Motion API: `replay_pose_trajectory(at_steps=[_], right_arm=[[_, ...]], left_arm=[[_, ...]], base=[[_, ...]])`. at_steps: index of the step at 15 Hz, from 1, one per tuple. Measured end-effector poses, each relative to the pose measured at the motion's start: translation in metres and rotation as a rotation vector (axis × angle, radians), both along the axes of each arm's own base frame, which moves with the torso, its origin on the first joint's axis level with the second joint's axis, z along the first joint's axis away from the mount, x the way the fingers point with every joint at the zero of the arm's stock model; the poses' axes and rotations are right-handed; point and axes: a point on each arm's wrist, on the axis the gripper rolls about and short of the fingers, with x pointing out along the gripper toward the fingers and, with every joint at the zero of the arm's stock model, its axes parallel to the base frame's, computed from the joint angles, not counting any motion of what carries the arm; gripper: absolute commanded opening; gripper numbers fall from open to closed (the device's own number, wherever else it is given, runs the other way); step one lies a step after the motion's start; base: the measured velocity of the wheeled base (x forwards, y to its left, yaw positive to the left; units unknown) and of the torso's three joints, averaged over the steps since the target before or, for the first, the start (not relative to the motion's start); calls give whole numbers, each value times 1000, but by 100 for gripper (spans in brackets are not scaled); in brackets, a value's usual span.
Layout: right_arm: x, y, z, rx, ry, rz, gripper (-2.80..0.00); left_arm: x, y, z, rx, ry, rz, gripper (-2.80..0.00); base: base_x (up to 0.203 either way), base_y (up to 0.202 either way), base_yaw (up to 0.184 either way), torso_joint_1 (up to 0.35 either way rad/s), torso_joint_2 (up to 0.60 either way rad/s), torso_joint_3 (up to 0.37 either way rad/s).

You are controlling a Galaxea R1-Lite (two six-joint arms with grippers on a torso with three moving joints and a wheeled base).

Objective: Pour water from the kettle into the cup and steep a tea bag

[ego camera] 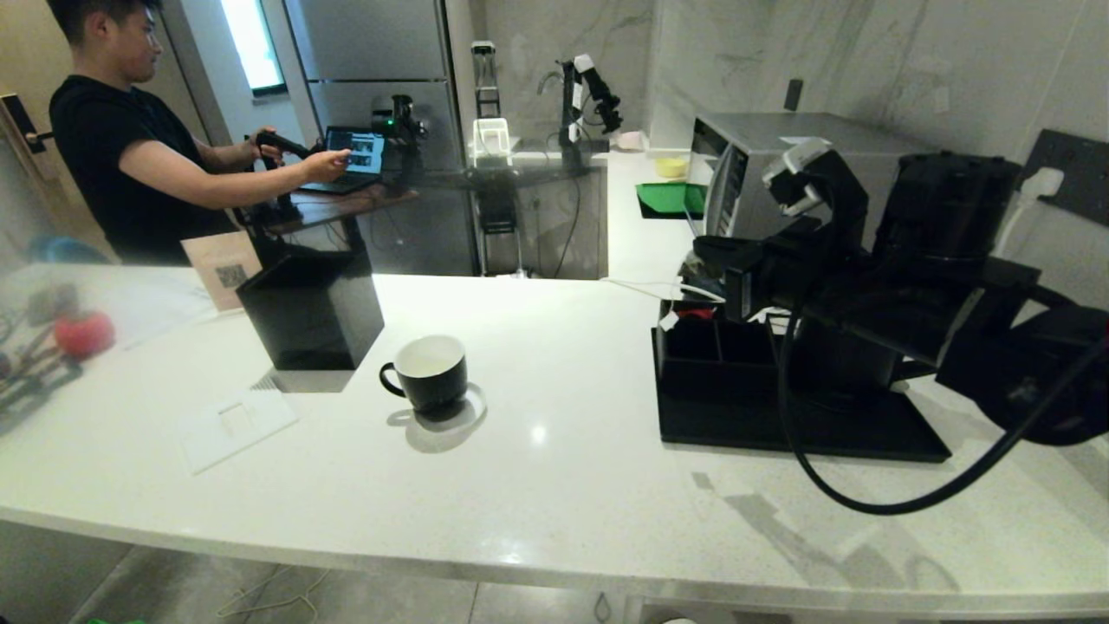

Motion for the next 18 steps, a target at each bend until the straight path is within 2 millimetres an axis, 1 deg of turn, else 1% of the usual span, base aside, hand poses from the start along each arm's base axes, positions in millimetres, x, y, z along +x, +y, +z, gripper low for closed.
replay_pose_trajectory(at_steps=[3,5,8,11,14,16,18], right_arm=[[0,0,0,1,0,0,-280],[1,0,0,1,2,0,-280],[2,1,0,2,0,0,-280],[8,4,5,10,-17,-2,-280],[15,7,10,22,-37,-1,-280],[19,9,13,25,-44,0,-280],[21,10,14,27,-48,0,-280]], left_arm=[[5,-1,17,-3,29,-40,-280],[12,0,32,-19,51,-71,-280],[29,-1,58,-52,80,-114,-280],[59,-4,89,-96,98,-145,-280],[102,-12,119,-152,107,-217,-280],[129,-25,128,-198,132,-303,-280],[151,-37,128,-263,176,-361,-280]], base=[[0,0,0,0,0,0],[0,0,0,0,0,0],[0,0,0,0,0,0],[0,0,0,0,0,0],[0,0,0,0,0,0],[0,0,0,0,0,0],[0,0,0,0,0,0]])
